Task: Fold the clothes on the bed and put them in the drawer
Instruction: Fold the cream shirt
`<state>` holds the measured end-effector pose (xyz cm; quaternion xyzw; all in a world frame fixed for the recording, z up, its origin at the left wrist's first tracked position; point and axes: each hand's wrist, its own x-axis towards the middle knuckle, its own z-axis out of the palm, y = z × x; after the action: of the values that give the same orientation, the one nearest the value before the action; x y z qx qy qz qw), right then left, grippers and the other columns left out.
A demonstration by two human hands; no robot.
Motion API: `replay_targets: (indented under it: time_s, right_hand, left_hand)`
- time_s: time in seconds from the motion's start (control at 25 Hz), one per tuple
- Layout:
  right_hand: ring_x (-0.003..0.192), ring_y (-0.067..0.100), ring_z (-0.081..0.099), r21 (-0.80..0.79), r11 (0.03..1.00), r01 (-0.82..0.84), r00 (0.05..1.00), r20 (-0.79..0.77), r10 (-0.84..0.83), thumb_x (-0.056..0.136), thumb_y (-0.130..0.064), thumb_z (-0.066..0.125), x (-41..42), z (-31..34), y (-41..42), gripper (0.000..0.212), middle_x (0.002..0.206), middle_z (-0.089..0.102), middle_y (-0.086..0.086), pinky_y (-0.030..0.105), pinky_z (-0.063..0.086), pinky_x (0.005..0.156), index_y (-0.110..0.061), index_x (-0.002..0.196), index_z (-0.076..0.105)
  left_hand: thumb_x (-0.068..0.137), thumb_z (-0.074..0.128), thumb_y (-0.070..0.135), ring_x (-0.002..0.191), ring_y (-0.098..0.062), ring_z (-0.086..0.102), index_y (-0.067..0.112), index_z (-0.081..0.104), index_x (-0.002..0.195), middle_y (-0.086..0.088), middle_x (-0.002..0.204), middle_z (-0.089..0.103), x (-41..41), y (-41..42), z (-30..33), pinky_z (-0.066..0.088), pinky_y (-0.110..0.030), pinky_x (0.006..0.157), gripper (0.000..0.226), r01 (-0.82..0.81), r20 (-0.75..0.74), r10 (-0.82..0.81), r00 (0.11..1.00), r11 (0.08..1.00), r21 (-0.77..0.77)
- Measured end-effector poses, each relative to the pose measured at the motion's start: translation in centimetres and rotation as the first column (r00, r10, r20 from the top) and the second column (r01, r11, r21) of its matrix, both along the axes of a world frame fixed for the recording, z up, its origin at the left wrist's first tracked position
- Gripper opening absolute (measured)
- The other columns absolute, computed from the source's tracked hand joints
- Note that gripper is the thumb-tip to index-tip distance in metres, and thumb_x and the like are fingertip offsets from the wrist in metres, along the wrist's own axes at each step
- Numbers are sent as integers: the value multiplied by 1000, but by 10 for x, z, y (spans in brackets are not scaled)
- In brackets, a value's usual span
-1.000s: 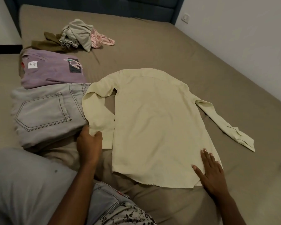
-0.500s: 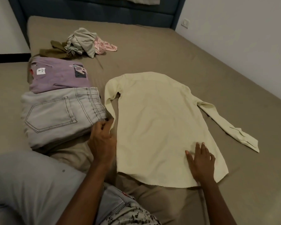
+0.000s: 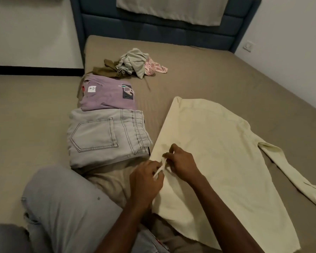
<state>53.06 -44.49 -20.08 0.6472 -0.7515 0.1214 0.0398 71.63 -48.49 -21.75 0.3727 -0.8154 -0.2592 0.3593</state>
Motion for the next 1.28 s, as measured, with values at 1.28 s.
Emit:
replay_targets:
  time_s: [1.28]
  right_hand:
    - [87, 45, 71, 134, 540, 831, 396, 538, -744, 88, -23, 47, -283, -3, 103, 38, 104, 69, 25, 53, 60, 73, 0, 109, 66]
  left_hand:
    - [67, 82, 15, 84, 0, 68, 39, 53, 120, 22, 94, 68, -57, 8, -19, 56, -20, 75, 65, 163, -111, -123, 986, 834, 526]
